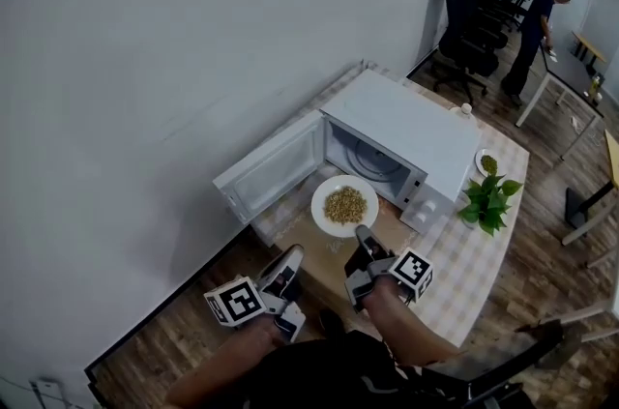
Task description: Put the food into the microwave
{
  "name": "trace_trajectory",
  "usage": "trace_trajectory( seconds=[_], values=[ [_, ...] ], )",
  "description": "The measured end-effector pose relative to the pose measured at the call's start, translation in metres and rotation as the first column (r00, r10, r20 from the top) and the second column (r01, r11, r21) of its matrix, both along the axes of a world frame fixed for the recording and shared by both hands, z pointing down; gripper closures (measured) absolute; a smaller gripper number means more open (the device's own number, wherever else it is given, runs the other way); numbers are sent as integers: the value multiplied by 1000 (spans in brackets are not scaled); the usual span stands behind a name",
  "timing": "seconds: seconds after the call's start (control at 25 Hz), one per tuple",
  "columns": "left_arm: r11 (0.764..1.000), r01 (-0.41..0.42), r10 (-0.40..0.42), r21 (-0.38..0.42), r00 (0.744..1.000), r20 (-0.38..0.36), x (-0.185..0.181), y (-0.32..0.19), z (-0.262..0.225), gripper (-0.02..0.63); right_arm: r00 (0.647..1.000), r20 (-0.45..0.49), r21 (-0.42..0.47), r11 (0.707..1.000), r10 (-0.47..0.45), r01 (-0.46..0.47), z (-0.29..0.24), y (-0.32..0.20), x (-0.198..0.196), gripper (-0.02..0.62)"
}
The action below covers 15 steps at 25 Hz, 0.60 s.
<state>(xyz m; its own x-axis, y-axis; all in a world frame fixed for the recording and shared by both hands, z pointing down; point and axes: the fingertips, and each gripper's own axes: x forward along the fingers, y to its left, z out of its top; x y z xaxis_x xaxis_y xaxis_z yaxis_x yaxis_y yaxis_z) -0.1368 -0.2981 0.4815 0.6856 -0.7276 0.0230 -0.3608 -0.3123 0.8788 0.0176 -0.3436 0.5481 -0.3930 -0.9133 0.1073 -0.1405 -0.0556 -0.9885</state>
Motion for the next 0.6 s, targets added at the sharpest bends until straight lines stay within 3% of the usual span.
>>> trace_trajectory(
  seconds=[0.08, 0.28, 0.6],
  values=[
    [999, -27, 27, 22, 1000, -2, 4, -6, -8, 578, 999, 18, 4, 1000, 27, -27, 6, -16, 7, 578],
    [992, -94, 84, 86, 989, 119, 11, -16, -13, 597, 997, 10, -21, 997, 78, -78, 28, -50, 26, 580],
    [985, -137, 117, 107, 977, 176, 15, -33, -22, 597, 987, 26, -69, 985, 159, -157, 67, -97, 46, 580]
  ],
)
